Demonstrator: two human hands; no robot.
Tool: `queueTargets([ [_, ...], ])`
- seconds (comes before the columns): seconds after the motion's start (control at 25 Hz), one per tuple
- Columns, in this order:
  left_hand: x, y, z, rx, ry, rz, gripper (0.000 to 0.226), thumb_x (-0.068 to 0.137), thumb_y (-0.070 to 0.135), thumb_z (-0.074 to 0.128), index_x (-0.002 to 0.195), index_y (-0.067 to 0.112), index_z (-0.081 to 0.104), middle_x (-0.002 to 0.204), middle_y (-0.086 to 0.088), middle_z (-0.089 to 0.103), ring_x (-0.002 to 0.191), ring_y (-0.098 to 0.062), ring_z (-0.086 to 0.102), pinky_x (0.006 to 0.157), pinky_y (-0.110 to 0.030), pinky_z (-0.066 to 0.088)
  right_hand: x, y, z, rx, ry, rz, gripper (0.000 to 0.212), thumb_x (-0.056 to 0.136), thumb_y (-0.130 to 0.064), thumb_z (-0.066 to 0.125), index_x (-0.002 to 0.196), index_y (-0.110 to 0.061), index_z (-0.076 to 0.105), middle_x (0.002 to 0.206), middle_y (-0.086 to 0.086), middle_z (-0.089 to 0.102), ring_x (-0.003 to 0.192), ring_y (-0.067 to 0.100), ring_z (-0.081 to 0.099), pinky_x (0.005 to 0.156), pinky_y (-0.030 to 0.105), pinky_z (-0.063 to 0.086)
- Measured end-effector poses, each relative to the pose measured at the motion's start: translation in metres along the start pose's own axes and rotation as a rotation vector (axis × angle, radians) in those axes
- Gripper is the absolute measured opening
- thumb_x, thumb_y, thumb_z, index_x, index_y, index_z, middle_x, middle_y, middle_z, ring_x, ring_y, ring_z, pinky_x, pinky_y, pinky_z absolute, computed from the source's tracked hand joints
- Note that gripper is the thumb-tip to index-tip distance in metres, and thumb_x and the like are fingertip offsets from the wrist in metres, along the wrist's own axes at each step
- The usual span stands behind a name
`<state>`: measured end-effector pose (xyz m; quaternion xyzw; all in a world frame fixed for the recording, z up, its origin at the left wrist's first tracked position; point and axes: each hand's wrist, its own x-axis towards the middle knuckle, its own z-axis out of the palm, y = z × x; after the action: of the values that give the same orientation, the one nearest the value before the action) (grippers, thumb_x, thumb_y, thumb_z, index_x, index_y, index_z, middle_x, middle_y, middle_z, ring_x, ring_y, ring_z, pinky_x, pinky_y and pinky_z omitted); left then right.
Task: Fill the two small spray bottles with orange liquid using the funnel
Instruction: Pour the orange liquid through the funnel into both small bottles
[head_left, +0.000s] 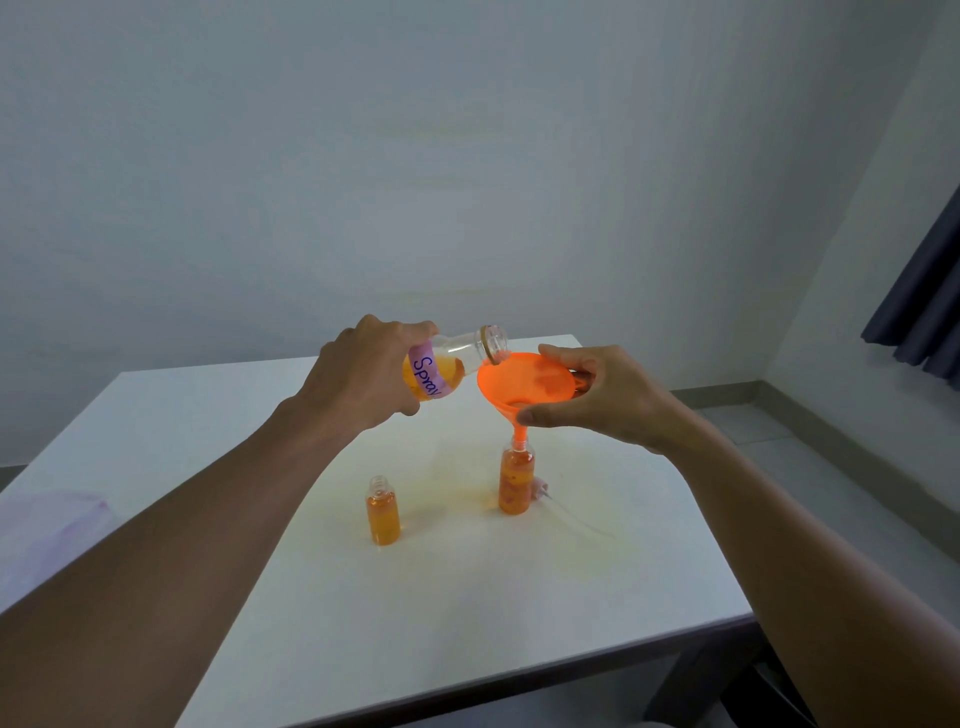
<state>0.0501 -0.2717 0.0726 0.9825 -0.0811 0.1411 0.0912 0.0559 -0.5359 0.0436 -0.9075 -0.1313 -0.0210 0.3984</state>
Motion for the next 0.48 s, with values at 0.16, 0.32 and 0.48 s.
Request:
queueTargets([
  [0.16, 0.0, -0.007, 0.007, -0.098, 0.027, -0.037, 0.084, 0.063, 0.023, 0.084, 0.137, 0.041, 0.048, 0.106, -0.007, 0.056, 0.095, -0.03, 0.055, 0.067, -0.03, 0.043, 0.0, 0.0, 0.001, -0.037, 0.017, -0.001, 0.121, 0.042, -0.076, 0.08, 0.148, -0.025, 0.051, 0.142, -0.001, 0.058, 0.12, 0.021, 0.06, 0.099, 0.044, 0.055],
  [0.32, -0.003, -0.012, 0.009, -0.133, 0.049, -0.053, 0.087, 0.064, 0.025, 0.085, 0.14, 0.038, 0.046, 0.113, -0.008, 0.059, 0.099, -0.029, 0.055, 0.069, -0.03, 0.045, -0.001, 0.001, 0.002, -0.035, 0.031, 0.002, 0.121, 0.041, -0.076, 0.08, 0.147, -0.025, 0.051, 0.143, -0.001, 0.057, 0.12, 0.019, 0.058, 0.099, 0.041, 0.054],
  [0.48, -0.006, -0.02, 0.013, -0.146, 0.051, -0.069, 0.088, 0.063, 0.031, 0.086, 0.141, 0.039, 0.045, 0.117, -0.006, 0.061, 0.101, -0.027, 0.055, 0.071, -0.031, 0.049, 0.001, 0.001, 0.001, -0.012, 0.052, 0.013, 0.11, 0.05, -0.066, 0.086, 0.146, -0.025, 0.052, 0.14, 0.0, 0.059, 0.117, 0.018, 0.058, 0.098, 0.039, 0.053],
])
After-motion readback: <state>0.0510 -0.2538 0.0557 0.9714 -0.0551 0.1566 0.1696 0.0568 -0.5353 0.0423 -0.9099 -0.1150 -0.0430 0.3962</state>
